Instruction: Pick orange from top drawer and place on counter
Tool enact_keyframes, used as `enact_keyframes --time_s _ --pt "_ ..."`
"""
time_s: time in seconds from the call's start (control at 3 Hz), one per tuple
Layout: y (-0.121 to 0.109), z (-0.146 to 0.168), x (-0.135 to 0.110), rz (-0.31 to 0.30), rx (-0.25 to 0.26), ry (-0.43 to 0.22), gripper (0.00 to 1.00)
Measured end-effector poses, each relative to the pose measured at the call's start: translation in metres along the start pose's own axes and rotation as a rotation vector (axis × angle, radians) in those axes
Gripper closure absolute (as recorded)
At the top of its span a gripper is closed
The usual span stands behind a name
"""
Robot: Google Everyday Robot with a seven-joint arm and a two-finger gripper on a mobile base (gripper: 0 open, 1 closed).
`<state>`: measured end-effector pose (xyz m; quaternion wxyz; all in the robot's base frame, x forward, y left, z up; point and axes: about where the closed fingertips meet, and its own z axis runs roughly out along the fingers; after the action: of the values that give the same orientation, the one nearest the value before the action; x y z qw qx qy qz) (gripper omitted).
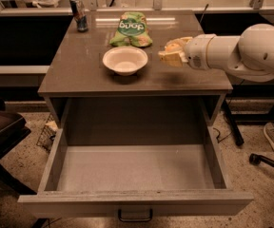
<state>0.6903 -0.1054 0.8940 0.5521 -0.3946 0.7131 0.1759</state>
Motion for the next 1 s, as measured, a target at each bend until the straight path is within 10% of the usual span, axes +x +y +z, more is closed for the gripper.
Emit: enact_keyframes --time_s 0.67,1.0 --pt "-0.012 0.009 0.007 0.021 0.051 -0.023 1.0" --pt "-0.052 0.04 0.01 0.069 0.136 -0.08 1.0"
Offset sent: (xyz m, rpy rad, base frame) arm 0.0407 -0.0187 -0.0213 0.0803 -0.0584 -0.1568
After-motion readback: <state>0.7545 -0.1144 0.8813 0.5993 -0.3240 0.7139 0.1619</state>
